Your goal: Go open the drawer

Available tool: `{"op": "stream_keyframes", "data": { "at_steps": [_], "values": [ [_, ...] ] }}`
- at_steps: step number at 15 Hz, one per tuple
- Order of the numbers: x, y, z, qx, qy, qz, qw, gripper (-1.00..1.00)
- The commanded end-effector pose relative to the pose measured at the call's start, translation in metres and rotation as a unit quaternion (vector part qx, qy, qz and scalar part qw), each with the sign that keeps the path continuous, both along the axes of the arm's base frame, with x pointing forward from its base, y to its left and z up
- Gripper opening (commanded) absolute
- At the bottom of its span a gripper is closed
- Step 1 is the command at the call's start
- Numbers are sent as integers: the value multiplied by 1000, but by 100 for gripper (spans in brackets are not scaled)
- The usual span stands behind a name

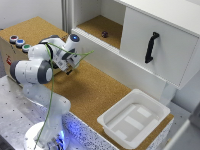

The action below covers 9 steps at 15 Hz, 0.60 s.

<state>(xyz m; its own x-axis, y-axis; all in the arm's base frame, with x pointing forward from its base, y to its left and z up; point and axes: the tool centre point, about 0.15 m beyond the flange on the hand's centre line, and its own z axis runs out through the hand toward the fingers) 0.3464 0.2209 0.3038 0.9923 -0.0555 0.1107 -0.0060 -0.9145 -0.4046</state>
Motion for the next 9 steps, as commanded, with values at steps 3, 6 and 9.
{"op": "stream_keyframes", "data": {
  "at_steps": [3,6,9],
  "values": [
    [3,-70,-13,-9,-14,-36,999,-100],
    [0,-89,-7,-16,-18,-55,998,-100],
    [-3,-100,-2,-21,-22,-66,997,-100]
  ]
}}
